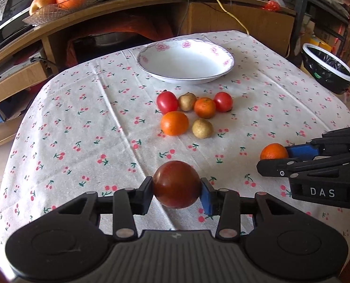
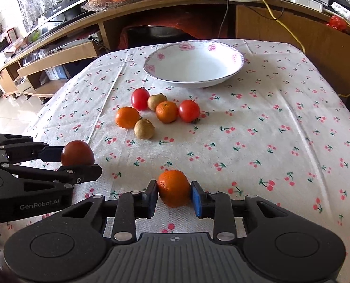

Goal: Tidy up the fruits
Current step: 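Carry the dark red tomato in the left tool over the white bowl while the right tool carries the mandarin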

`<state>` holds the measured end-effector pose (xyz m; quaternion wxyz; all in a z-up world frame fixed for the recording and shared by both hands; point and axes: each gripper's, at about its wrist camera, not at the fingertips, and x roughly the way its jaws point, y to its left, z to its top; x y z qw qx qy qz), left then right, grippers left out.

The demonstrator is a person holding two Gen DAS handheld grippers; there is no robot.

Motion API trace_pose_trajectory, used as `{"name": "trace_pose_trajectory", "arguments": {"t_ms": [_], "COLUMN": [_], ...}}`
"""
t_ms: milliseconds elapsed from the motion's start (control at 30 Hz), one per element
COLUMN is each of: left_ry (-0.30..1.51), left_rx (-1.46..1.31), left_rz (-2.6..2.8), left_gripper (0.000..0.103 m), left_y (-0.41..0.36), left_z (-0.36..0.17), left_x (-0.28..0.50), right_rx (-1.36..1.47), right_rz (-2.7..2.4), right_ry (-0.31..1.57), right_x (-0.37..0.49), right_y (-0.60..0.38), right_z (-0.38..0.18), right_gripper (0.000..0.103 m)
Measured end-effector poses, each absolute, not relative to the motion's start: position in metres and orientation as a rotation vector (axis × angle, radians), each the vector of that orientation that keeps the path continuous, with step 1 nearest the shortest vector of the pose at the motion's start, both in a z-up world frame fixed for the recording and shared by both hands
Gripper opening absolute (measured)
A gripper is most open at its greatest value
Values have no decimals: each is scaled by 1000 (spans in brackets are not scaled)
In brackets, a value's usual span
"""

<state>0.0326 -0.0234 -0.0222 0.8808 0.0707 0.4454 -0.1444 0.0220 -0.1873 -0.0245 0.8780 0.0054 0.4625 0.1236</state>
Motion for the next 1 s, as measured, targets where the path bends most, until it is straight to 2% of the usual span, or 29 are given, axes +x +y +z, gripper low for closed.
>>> {"name": "trace_pose_trajectory", "arguments": {"t_ms": [467, 1000], "left_ry": [903, 834], "left_rx": [123, 81], "left_rz": [-319, -317], "left_gripper": [49, 49], "left_y": [-27, -39], "left_z": [-2, 19], "left_x": [33, 89], "right_rx": [-14, 35], "right_rz": [209, 237], "right_ry": [930, 875], "right_x": [17, 73], "right_y": [-188, -196], "right_z": [4, 10], "right_gripper": [25, 25]}}
